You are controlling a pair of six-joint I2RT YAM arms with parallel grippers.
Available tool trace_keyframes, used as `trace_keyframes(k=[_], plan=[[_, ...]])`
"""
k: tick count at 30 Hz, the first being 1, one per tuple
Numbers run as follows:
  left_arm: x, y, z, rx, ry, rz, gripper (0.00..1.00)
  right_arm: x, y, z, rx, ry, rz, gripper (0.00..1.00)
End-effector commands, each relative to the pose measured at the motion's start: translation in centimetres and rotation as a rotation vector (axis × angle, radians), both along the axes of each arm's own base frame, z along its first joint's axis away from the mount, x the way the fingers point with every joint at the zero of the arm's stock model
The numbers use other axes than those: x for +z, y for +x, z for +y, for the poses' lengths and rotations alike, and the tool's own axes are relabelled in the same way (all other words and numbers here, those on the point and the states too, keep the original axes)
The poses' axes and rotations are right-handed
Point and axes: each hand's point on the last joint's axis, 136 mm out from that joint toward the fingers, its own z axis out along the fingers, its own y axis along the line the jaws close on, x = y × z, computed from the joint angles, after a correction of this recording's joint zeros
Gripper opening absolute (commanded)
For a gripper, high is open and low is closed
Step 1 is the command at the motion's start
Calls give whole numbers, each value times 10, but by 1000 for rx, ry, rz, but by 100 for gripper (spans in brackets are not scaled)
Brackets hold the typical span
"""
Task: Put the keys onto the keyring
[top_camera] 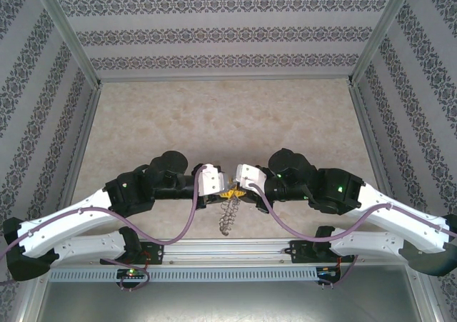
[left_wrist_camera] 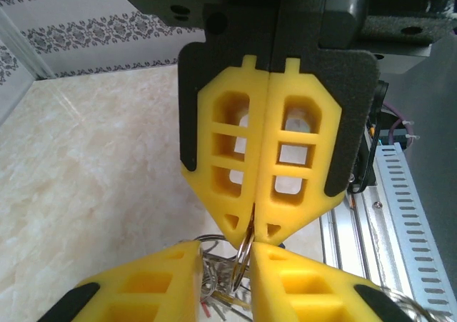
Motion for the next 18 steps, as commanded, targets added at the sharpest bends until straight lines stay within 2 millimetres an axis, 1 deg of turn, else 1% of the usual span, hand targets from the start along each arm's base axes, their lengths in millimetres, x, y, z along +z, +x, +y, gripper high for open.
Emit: trace_keyframes(k=[1,8,10,11,18], plan=[[8,-5,-4,-28,-6,-10,23,31,-9,6,50,113,-29,0],[7,-5,-8,-40,-17,-3,15,32,-10,5,53,127,-29,0],[10,-5,-9,-42,-31,-8,8,30,-11,6,60,123,-24,0],[11,-6,-10,-45,-37,-8,1,29,-11,7,59,120,-25,0],[16,-5,-9,-38,-71,-25,0,26,-13,6,61,122,-25,0]])
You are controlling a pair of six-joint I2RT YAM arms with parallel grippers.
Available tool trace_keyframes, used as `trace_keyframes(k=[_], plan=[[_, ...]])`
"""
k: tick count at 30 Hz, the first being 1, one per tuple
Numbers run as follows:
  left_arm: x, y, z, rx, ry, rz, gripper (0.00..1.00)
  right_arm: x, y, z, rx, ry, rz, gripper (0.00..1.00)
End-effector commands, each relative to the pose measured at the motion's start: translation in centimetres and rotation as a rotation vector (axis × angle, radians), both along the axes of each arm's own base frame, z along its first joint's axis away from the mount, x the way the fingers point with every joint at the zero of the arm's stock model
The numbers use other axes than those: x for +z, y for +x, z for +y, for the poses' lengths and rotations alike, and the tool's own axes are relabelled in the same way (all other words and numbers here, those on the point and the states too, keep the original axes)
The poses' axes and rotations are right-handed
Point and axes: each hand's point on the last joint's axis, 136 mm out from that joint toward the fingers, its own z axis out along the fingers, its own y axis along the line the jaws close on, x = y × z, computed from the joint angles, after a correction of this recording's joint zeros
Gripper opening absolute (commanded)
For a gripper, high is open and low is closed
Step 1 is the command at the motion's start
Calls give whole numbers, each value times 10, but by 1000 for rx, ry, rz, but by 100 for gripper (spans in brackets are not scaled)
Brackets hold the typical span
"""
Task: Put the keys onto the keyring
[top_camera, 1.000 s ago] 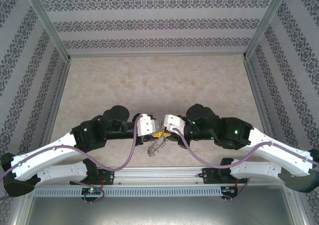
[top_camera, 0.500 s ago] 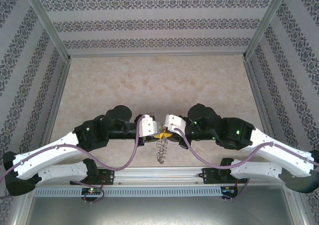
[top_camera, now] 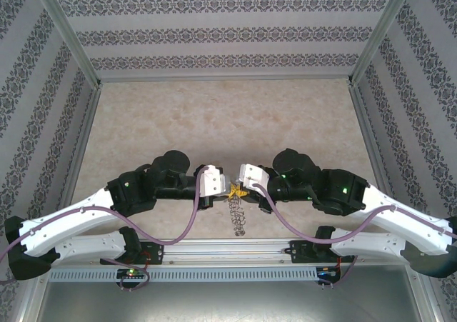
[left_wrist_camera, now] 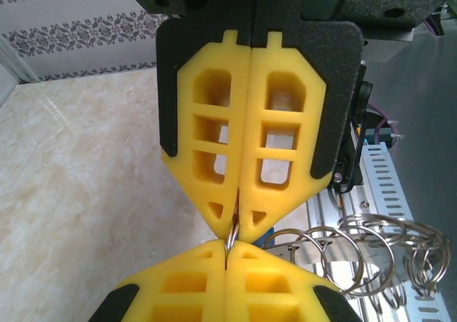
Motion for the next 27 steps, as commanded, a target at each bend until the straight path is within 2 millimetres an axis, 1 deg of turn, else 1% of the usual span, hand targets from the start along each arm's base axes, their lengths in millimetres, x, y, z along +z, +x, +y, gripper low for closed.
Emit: trace_keyframes(k=[1,4,6,7,8,12,14,18,27], plan=[[17,0,-4,0,-74,-44,0,21,-11,9,58,104,-17,6],[21,0,-2,6,-94,-53,0,24,-12,6,45,138,-17,30],[24,-2,1,6,-113,-57,0,26,-13,3,36,166,-13,39],[27,-3,2,6,-128,-59,0,26,-14,1,32,176,-9,40],[29,-4,3,4,-141,-62,0,26,-14,-1,27,183,-7,40],[37,-11,7,-13,-188,-64,0,22,-17,-5,19,184,11,34],[40,-12,9,-15,-202,-66,0,20,-19,-4,27,184,26,34],[41,-12,9,-10,-207,-64,0,22,-27,0,68,201,62,35],[37,-10,8,-6,-198,-61,0,28,-21,4,28,247,72,35]])
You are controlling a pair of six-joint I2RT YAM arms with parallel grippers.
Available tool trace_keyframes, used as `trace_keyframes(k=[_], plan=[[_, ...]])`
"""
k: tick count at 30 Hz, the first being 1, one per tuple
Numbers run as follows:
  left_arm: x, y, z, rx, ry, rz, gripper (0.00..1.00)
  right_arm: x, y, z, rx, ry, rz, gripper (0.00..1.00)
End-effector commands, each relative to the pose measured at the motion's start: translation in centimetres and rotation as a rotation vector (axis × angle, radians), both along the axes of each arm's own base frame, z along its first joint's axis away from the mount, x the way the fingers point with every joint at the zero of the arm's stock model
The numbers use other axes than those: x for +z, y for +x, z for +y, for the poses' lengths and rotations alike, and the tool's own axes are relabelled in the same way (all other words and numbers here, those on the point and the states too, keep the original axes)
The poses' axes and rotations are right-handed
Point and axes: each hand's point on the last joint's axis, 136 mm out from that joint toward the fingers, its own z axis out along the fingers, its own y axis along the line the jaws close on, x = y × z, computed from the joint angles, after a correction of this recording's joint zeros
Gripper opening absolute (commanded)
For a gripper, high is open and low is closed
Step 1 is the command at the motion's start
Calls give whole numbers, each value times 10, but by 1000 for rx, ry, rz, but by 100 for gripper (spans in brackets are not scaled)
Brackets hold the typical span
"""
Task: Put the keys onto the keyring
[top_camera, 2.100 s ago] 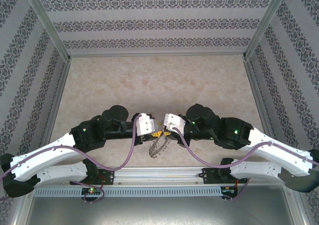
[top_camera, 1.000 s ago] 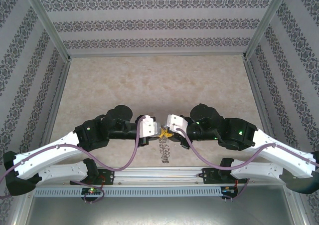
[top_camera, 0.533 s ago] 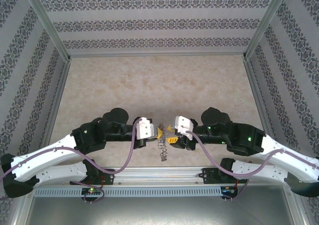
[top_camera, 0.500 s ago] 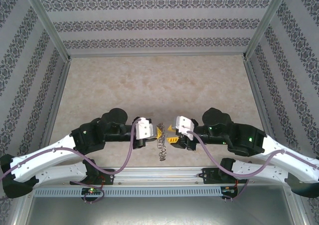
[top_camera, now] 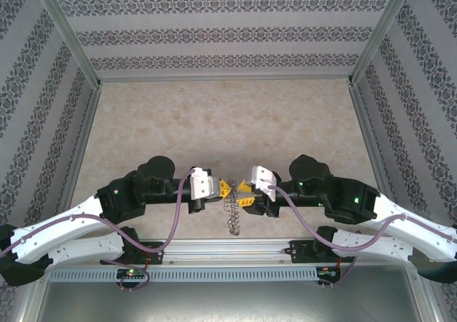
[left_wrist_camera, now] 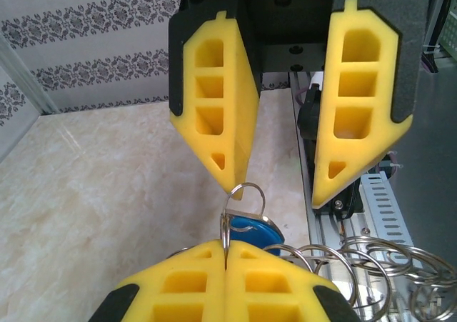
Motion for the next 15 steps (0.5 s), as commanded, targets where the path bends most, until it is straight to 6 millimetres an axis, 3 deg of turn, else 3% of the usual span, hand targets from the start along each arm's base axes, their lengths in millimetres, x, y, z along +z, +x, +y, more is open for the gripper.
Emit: trace_keyframes(k=[1,7,15], plan=[[20,-2,-4,-13,-82,-29,0,5,-1,5,-3,43,21,34],[19,-3,-4,-19,-79,-28,0,-1,15,7,-76,15,24,28],[20,-3,-3,-13,-90,-34,0,-2,19,6,-95,18,33,9]])
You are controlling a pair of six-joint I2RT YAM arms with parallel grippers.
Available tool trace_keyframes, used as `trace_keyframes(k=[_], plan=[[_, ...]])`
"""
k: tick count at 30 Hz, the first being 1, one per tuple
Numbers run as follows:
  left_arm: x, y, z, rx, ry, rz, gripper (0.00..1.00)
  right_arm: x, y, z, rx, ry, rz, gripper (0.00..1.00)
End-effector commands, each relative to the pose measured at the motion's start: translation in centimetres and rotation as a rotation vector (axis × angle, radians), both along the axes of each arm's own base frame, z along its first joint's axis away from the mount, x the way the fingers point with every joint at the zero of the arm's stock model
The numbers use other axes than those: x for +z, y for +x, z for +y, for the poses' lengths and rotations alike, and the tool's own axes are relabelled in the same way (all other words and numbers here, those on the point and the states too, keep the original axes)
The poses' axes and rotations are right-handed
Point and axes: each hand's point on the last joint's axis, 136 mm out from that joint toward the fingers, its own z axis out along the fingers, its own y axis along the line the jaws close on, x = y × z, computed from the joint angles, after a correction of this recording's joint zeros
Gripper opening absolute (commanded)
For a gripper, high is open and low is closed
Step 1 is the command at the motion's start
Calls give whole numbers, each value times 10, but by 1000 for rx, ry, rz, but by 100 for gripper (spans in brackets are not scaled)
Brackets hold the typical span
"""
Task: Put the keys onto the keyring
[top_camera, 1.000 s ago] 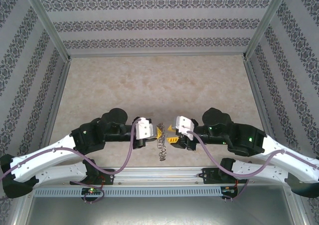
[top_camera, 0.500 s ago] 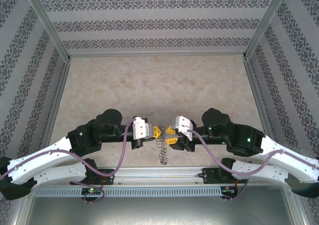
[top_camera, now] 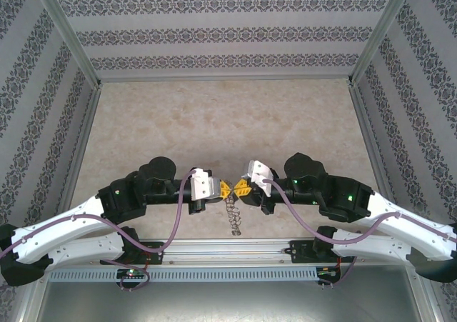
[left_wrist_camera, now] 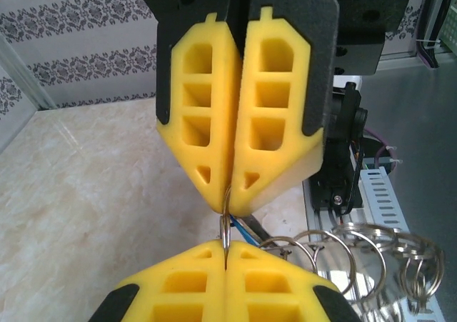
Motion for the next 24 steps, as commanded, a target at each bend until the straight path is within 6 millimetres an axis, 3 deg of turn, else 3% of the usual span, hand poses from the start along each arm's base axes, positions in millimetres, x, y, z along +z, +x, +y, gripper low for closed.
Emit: trace_keyframes(k=[1,7,14,24], plan=[[27,-3,-2,-13,-102,-40,0,3,5,0,-24,27,5,8],[30,-2,-3,-12,-122,-47,0,-1,9,-3,-54,24,20,4],[36,-3,-4,-17,-170,-83,0,-3,22,-10,-135,32,80,6],[48,-11,5,-36,-220,-124,0,-2,27,13,-107,22,153,15]])
